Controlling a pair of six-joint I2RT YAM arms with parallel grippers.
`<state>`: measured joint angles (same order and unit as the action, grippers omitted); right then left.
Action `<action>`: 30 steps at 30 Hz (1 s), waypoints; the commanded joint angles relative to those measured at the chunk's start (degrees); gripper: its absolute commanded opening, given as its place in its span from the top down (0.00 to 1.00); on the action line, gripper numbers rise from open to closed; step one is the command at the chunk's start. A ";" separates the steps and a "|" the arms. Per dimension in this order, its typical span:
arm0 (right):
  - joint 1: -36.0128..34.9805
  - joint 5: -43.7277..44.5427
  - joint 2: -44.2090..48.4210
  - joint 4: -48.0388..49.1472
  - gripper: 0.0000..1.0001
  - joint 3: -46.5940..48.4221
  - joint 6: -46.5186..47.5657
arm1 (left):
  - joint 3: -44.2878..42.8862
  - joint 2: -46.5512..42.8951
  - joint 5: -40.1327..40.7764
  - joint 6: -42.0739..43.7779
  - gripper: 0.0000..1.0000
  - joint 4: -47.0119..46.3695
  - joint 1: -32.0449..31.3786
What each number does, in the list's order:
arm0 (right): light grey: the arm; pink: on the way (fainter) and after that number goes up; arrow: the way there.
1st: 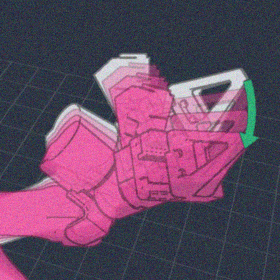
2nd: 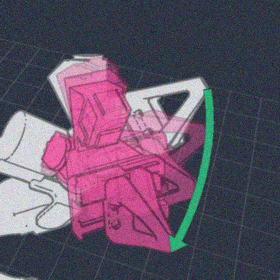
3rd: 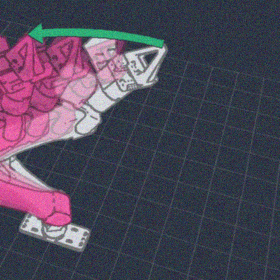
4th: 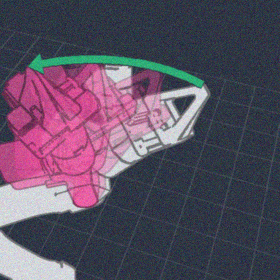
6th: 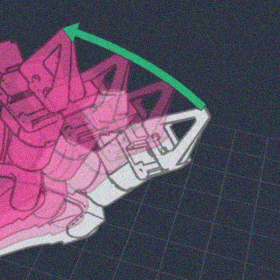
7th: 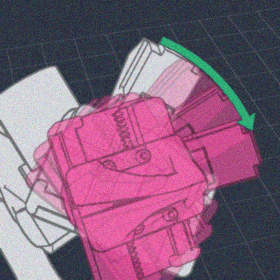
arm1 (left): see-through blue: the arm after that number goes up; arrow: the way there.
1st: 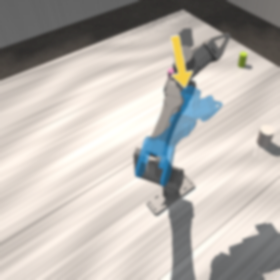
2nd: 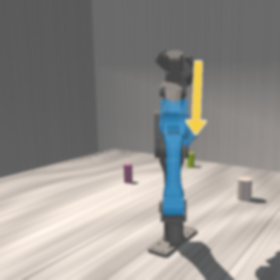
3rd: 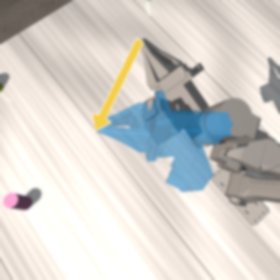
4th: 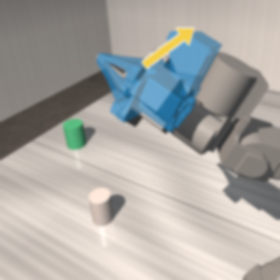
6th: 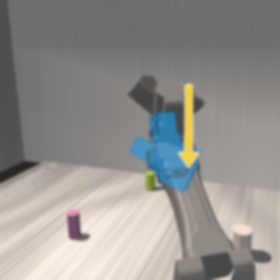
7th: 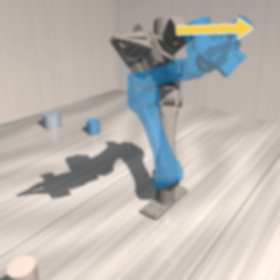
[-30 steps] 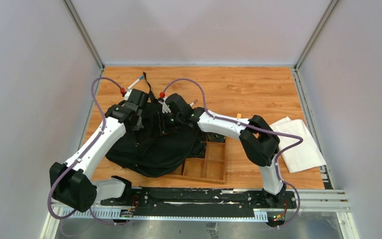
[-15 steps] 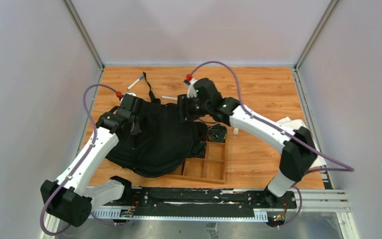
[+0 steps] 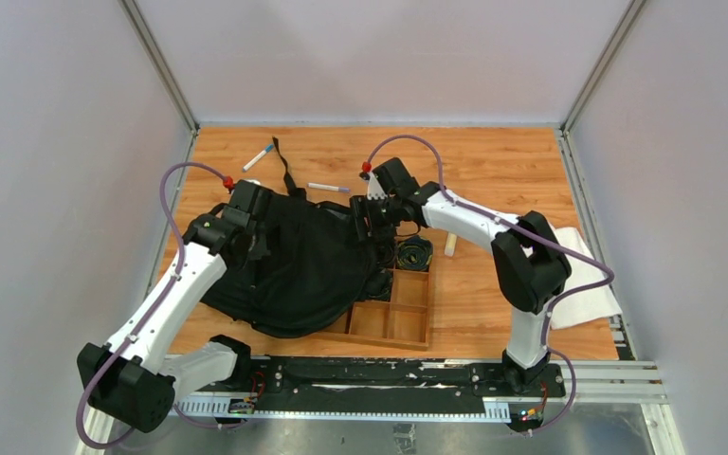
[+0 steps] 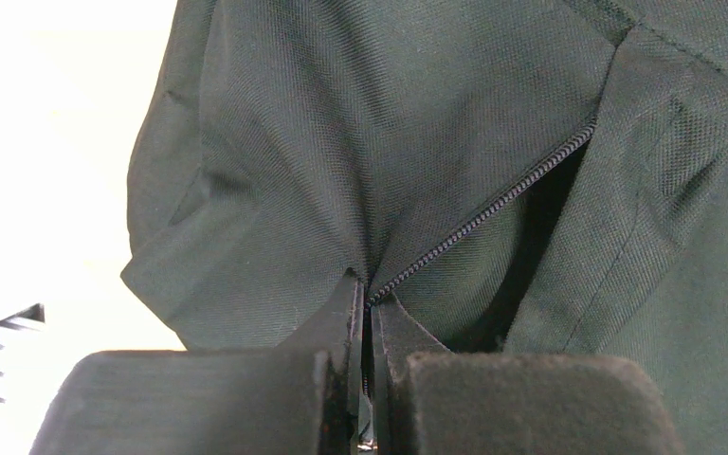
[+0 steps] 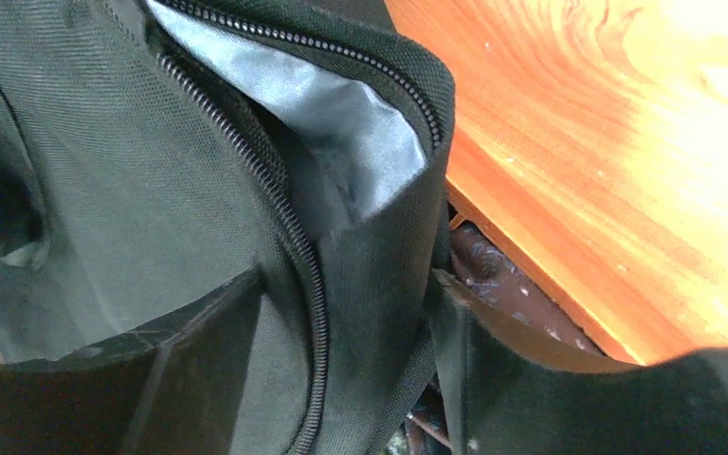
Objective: Pack the student bag
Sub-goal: Pick up the stationery from the center of the board.
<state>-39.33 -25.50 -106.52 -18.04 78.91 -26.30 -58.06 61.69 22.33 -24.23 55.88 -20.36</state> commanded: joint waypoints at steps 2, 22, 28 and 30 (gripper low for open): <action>-0.38 -5.88 2.55 1.00 0.67 -1.51 -0.35 | -0.70 -0.05 -0.53 -0.34 1.00 1.30 -0.03; -13.31 4.04 12.08 -6.18 1.00 -1.36 -0.46 | -5.66 -0.89 4.34 1.26 1.00 4.79 0.32; -12.44 9.56 11.90 -10.85 0.69 -2.84 1.95 | -2.39 0.57 1.00 0.55 1.00 4.53 0.24; -12.13 14.60 14.46 -12.89 0.51 -1.74 3.07 | -1.63 1.44 -0.73 -0.17 1.00 3.07 0.23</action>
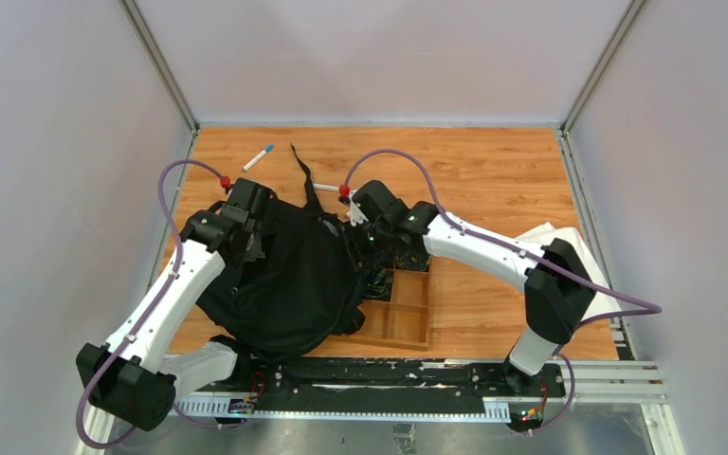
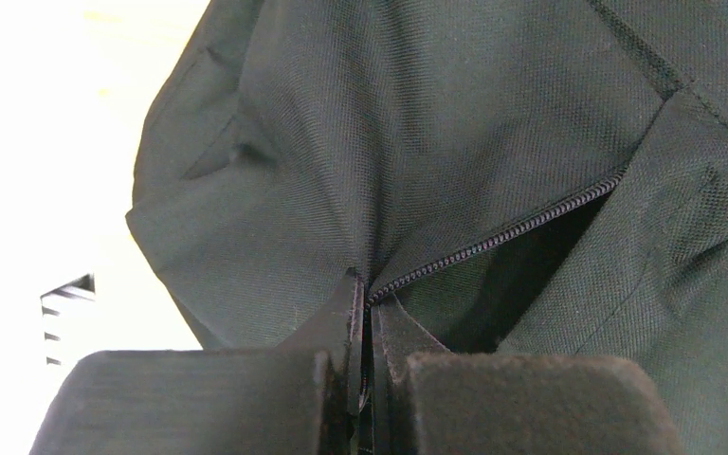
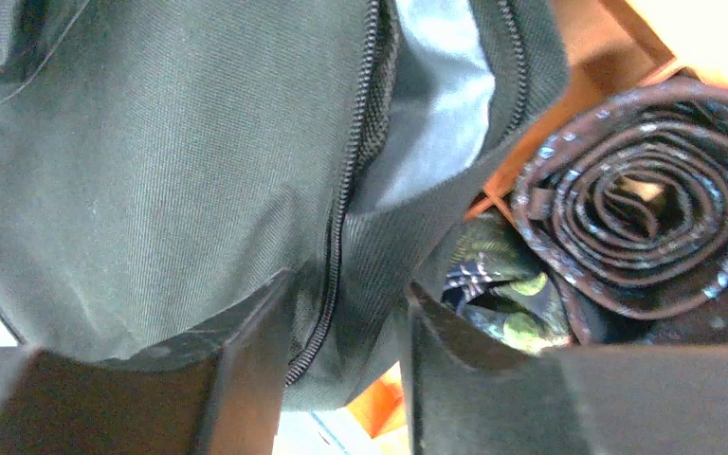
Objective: Pack the student bag
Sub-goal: Pick up the stationery from the center of the board.
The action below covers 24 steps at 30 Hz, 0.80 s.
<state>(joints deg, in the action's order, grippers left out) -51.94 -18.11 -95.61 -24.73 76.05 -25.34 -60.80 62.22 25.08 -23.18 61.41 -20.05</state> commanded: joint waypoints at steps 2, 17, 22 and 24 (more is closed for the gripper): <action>2.29 12.22 6.64 -7.92 0.45 2.05 2.91 | 1.79 1.24 -5.54 -1.00 1.00 -4.53 -0.07; 33.32 28.09 3.81 -6.08 0.41 -9.54 -0.37 | -2.38 2.42 -7.79 2.24 1.00 -5.68 -0.07; 34.45 28.53 -8.31 -6.64 0.39 -3.95 -0.31 | -2.88 2.48 -8.08 2.69 1.00 -5.97 -0.07; 34.45 28.98 -11.42 -6.66 0.42 -3.14 -0.57 | -3.15 2.39 -8.18 2.79 1.00 -6.03 -0.03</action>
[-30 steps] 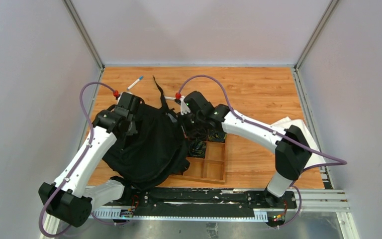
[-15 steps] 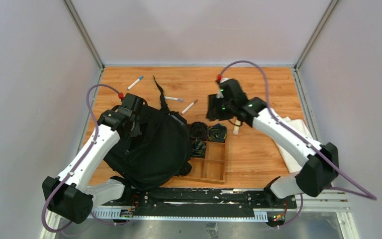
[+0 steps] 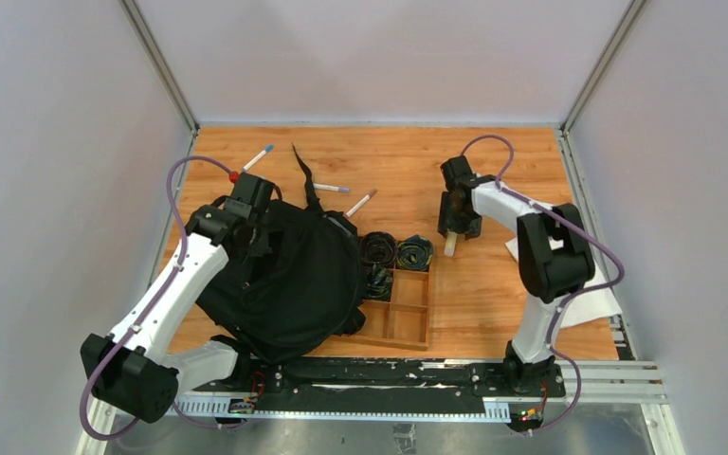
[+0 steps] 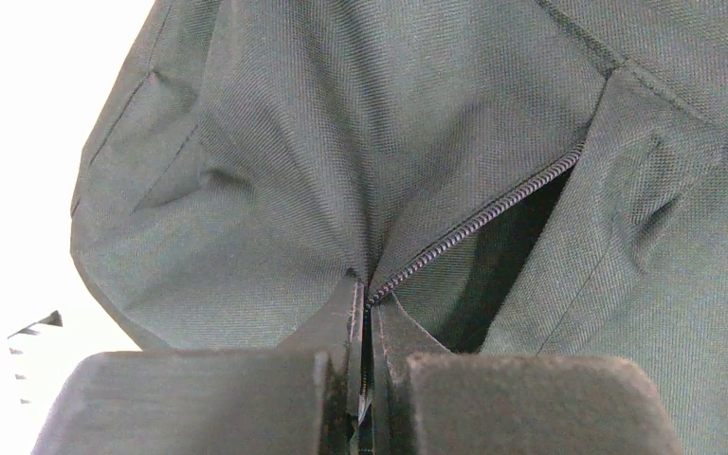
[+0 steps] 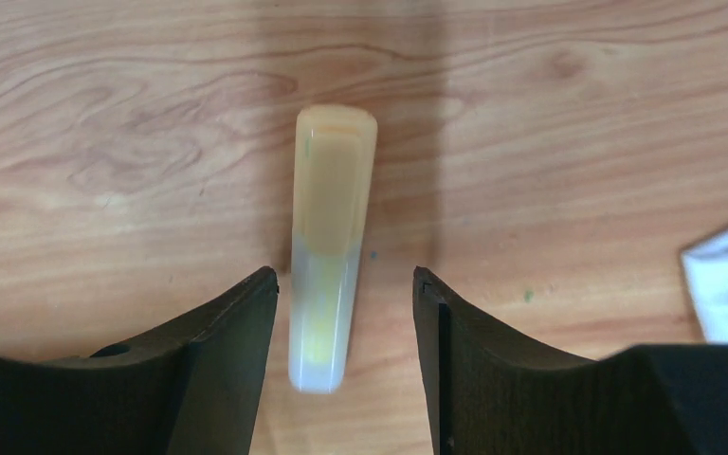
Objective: Pack the student bag
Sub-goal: Pick up the stationery from the center of the board, then place the stationery in the student bag.
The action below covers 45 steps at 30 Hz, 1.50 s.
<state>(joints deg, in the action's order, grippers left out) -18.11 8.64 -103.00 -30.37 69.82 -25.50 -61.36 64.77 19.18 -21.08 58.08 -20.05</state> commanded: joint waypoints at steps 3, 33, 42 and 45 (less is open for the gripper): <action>0.62 1.17 -6.17 -0.48 0.57 2.73 -1.14 | -2.67 0.00 -2.79 0.56 1.00 -2.93 -0.05; -33.80 -30.41 16.97 10.68 1.00 4.03 -6.33 | -3.26 0.59 -8.37 1.83 1.00 -3.42 0.19; -36.38 -40.05 2.09 16.50 1.00 16.79 -11.62 | -3.46 -1.07 -10.51 1.25 1.00 -3.33 1.43; -36.62 -41.44 -2.60 16.30 1.00 21.56 -13.10 | -3.64 -1.09 -11.24 1.32 1.00 -3.41 1.76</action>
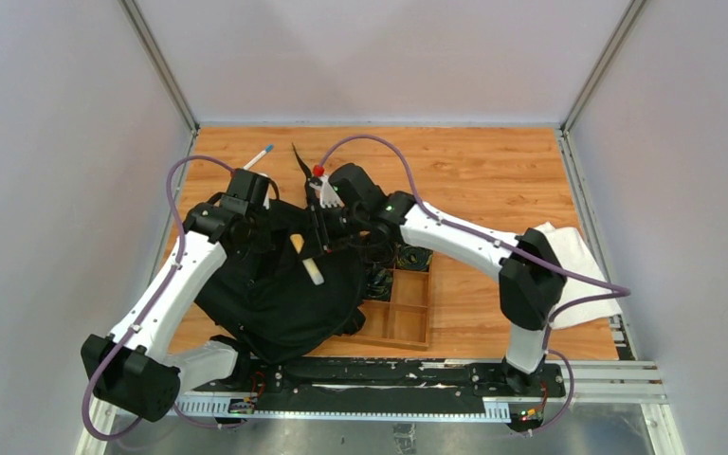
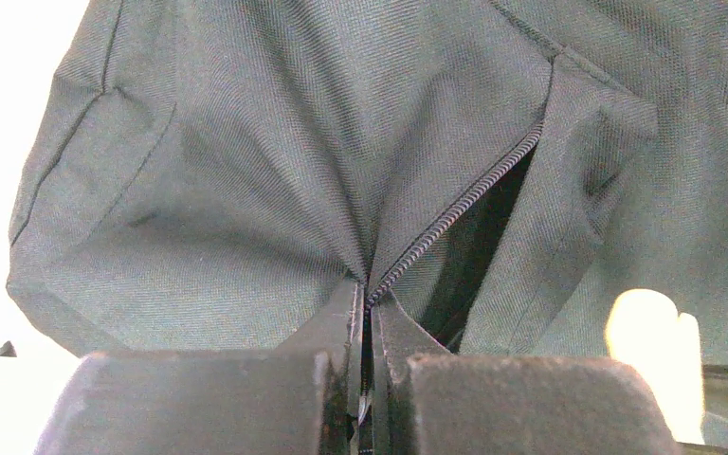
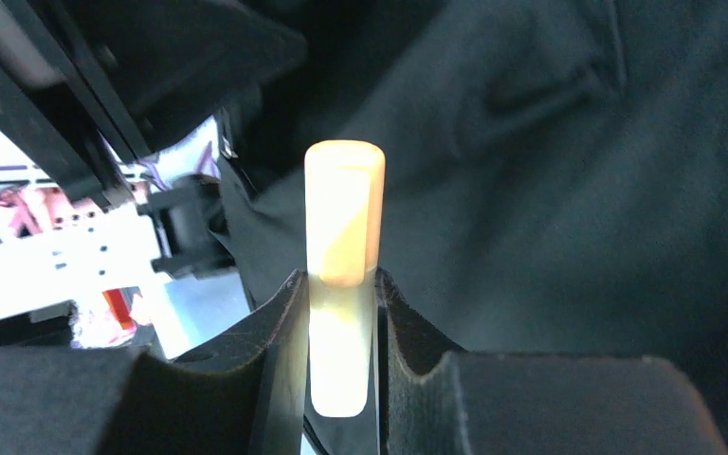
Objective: Pack the student bag
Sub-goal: Place the stationery in the student bag.
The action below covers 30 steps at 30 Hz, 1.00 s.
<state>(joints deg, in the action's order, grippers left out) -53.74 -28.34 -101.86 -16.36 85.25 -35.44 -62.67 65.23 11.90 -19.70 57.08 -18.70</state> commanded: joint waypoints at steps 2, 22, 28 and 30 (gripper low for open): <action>-1.03 -5.78 -6.47 2.41 1.00 8.53 -4.51 | -2.51 -1.63 -4.11 0.62 1.00 -2.49 0.58; -1.55 -7.14 -19.32 4.44 0.98 19.96 -17.24 | -2.62 -3.20 -6.16 1.30 1.00 -2.24 2.79; 0.04 -2.39 -20.50 9.18 0.97 18.30 -27.98 | -1.63 -4.66 -8.47 0.92 1.00 -2.04 2.79; 0.49 -1.92 -21.01 12.38 0.97 17.54 -32.22 | -1.28 -4.57 -9.16 0.98 1.00 -2.02 2.79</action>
<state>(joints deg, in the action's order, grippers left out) -54.46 -33.45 -121.47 -10.74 103.53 -57.47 -64.05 62.28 7.90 -18.24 57.28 -15.70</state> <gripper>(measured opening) 0.285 0.020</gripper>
